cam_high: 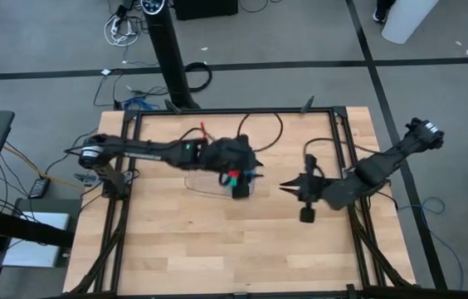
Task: Roll bandage
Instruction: Return to Home Position
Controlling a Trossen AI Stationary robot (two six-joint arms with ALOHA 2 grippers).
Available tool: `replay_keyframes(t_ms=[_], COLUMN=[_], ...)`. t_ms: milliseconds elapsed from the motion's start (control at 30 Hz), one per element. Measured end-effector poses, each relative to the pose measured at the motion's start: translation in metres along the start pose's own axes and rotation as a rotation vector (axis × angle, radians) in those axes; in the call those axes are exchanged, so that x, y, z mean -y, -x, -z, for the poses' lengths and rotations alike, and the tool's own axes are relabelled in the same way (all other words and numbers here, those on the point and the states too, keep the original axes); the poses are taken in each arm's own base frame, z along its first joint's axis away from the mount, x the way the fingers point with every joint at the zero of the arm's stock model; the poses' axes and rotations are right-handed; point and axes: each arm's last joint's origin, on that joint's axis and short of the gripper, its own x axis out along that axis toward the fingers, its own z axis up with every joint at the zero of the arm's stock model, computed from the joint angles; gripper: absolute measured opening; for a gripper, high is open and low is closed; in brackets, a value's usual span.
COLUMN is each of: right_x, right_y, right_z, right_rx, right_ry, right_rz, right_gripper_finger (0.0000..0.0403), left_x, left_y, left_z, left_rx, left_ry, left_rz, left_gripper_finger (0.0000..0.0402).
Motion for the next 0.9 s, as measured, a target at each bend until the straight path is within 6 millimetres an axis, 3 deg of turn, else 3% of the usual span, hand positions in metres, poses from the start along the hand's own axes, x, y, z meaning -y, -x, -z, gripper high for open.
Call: replay_keyframes(t_ms=[133,233,333,433,633,900], right_x=[0.004,0.005,0.009,0.013,0.021,0.033], right_y=[0.029,0.045,0.057,0.064,0.067,0.072], right_z=[-0.003,0.005,0.022,0.043,0.085,0.114], right_rx=[0.08,0.144,0.218,0.296,0.364,0.422], right_ry=[-0.003,0.006,-0.028,-0.084,-0.134,-0.103], right_rz=[-0.079,-0.123,-0.131,-0.16,-0.252,-0.34], right_gripper_finger=[0.0032,0.0032,0.003,0.0026,0.002,0.0019], left_x=[0.051,0.087,0.117,0.136,0.13,0.096], left_y=[0.012,0.019,0.019,0.014,0.028,0.088], left_z=[-0.017,-0.018,-0.004,0.025,0.07,0.124], left_rx=[0.153,0.227,0.317,0.313,0.28,0.382], left_ry=[-0.094,-0.145,-0.164,-0.165,-0.052,0.087], left_rz=[0.106,0.174,0.181,0.172,0.117,0.032], left_gripper_finger=[0.0156,0.0157,0.0156,0.0157,0.0156,0.0156])
